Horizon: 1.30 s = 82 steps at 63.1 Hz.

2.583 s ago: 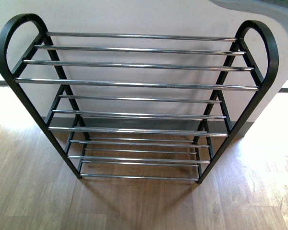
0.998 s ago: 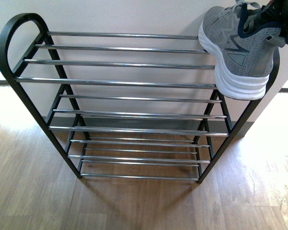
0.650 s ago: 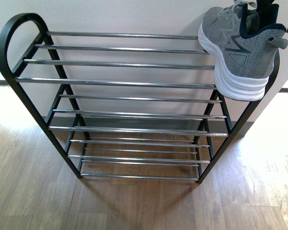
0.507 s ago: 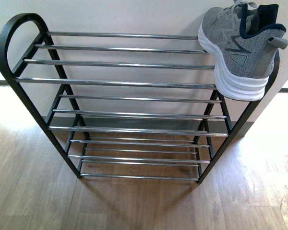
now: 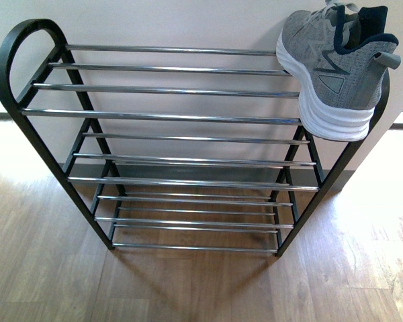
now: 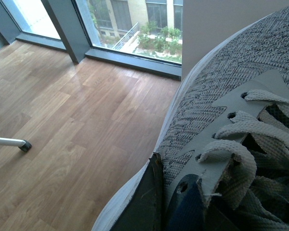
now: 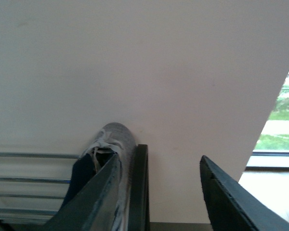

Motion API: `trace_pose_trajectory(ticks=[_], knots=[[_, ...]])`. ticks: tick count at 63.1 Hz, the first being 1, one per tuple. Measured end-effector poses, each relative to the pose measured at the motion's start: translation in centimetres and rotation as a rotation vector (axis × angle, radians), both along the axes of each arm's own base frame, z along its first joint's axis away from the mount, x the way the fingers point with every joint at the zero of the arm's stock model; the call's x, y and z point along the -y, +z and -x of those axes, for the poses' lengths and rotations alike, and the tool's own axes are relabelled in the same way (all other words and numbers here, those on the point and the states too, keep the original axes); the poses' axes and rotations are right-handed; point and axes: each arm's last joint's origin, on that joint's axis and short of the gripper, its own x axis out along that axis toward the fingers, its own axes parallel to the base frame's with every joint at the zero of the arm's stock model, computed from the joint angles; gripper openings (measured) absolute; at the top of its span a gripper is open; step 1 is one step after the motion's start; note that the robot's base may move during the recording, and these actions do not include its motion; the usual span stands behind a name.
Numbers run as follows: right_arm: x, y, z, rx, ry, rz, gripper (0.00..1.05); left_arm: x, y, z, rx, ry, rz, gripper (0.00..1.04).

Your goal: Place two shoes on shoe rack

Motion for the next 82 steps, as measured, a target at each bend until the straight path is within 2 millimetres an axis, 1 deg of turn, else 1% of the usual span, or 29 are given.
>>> trace_pose_trajectory(ticks=[1, 3, 7, 10, 19, 43, 55, 62, 82], knots=[[0.1, -0.3, 0.5, -0.003, 0.001, 0.002, 0.26, 0.0, 0.0, 0.0, 0.000, -0.001, 0.001, 0.01], [0.2, -0.8, 1.1, -0.010, 0.005, 0.006, 0.19, 0.0, 0.0, 0.0, 0.000, -0.002, 0.001, 0.01], [0.3, -1.3, 1.8, -0.016, 0.009, 0.011, 0.10, 0.0, 0.0, 0.0, 0.000, -0.001, 0.001, 0.01], [0.8, -1.7, 2.5, -0.019, 0.033, 0.015, 0.01, 0.0, 0.0, 0.0, 0.000, -0.001, 0.001, 0.01], [1.5, -2.4, 4.1, -0.012, 0.001, 0.018, 0.01, 0.0, 0.0, 0.0, 0.000, 0.000, 0.000, 0.01], [1.5, -3.9, 7.6, -0.014, 0.004, 0.018, 0.01, 0.0, 0.0, 0.0, 0.000, -0.002, 0.001, 0.01], [1.5, -4.3, 8.8, -0.012, 0.004, 0.018, 0.01, 0.0, 0.0, 0.0, 0.000, 0.000, 0.000, 0.01], [1.5, -5.0, 9.3, -0.006, 0.005, 0.018, 0.01, 0.0, 0.0, 0.0, 0.000, -0.001, 0.001, 0.01], [1.5, -4.5, 10.6, 0.011, 0.006, 0.019, 0.01, 0.0, 0.0, 0.0, 0.000, -0.001, 0.001, 0.01]])
